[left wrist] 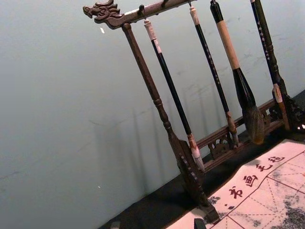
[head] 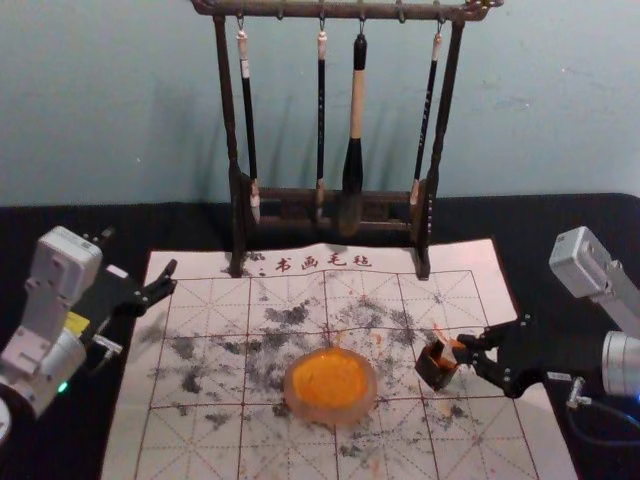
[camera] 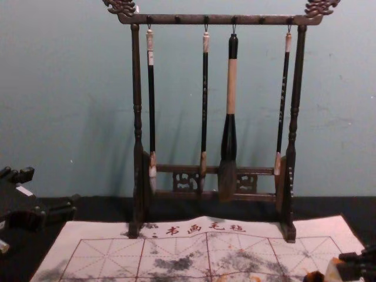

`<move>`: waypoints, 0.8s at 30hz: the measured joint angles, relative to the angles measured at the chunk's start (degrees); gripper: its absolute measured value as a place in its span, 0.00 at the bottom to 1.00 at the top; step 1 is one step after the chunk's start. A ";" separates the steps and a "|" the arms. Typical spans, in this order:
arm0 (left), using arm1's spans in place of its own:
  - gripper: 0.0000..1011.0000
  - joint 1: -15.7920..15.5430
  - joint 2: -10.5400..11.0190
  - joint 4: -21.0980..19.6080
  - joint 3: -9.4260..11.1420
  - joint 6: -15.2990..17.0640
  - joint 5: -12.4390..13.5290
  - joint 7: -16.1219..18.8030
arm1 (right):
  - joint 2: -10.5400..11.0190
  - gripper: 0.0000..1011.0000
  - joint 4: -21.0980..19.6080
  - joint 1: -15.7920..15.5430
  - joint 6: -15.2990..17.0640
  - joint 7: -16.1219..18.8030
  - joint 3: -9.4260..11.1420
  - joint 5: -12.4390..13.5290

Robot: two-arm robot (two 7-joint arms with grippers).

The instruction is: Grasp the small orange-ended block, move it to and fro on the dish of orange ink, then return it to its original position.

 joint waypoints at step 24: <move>0.99 0.00 0.00 0.00 0.00 0.00 0.00 0.00 | -1.32 0.08 1.99 1.63 0.37 0.68 -1.21 -0.61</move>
